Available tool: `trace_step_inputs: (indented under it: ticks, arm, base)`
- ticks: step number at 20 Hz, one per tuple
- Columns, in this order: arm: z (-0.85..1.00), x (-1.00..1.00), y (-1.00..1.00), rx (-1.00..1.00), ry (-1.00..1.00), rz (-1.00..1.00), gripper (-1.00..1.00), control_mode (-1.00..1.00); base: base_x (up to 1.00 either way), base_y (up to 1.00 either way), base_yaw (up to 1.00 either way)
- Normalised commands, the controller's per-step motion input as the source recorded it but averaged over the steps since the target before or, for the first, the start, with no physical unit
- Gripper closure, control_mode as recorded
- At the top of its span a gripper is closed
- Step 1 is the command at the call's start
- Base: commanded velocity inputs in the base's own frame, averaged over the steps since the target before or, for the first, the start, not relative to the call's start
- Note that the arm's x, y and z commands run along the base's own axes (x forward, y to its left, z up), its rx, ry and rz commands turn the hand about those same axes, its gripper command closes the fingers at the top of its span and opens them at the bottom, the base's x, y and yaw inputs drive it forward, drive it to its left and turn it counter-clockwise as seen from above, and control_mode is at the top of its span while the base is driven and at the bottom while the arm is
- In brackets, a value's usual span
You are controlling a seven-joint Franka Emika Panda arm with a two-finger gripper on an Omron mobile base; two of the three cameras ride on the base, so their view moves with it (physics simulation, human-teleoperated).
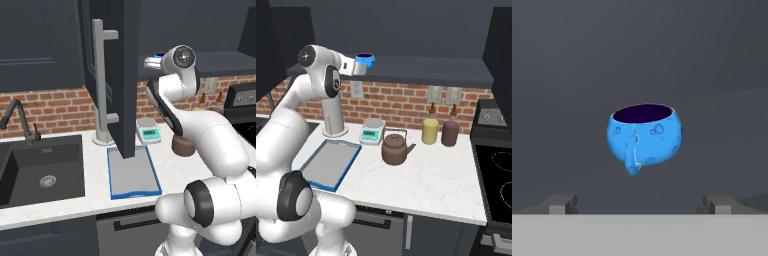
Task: Pick the kettle from the counter and place it on the tray. Then pick the mug from the cabinet and place it on the tray. Then close the cabinet doors.
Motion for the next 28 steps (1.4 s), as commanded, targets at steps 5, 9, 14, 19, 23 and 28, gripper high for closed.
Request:
trace_step_inputs:
  ticks: [5,9,14,19,23,28]
  arm:
    - [0.0,0.32,-0.02,0.0,0.0,0.0,-1.0,-1.0]
    - [0.0,0.24,-0.03,0.0,0.0,0.0,-1.0,-1.0]
    - [0.0,0.17,0.0,0.0,0.0,0.0,-1.0,-1.0]
    - [0.0,0.09,0.0,0.0,0.0,0.0,-1.0,-1.0]
    - [0.0,0.09,-0.02,0.0,0.0,0.0,-1.0,-1.0]
    - [-0.03,0.1,0.0,0.0,0.0,0.0,-1.0,-1.0]
  base:
    - [0.0,0.0,0.0]
    - [0.0,0.0,0.0]
    - [0.0,0.0,0.0]
    - [0.0,0.0,0.0]
    - [0.0,0.0,0.0]
    - [0.0,0.0,0.0]
